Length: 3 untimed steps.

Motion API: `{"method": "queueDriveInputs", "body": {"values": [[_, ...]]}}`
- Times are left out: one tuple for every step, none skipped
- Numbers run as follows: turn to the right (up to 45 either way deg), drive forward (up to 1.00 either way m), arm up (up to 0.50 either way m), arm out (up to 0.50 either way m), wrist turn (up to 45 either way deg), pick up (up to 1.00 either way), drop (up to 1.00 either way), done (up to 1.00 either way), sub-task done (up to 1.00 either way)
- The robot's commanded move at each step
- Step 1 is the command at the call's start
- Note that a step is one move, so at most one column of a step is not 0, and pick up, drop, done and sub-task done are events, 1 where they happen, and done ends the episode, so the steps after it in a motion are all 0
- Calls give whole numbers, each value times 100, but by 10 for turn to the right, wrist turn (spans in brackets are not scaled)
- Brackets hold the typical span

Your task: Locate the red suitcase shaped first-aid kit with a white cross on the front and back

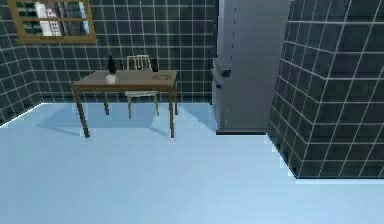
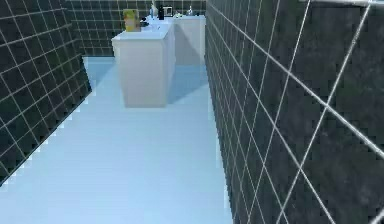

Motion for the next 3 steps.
{"method": "queueDriveInputs", "body": {"values": [[450,0,0,0,0,0,0,0,0],[150,0,0,0,0,0,0,0,0],[0,100,0,0,0,0,0,0,0]]}}
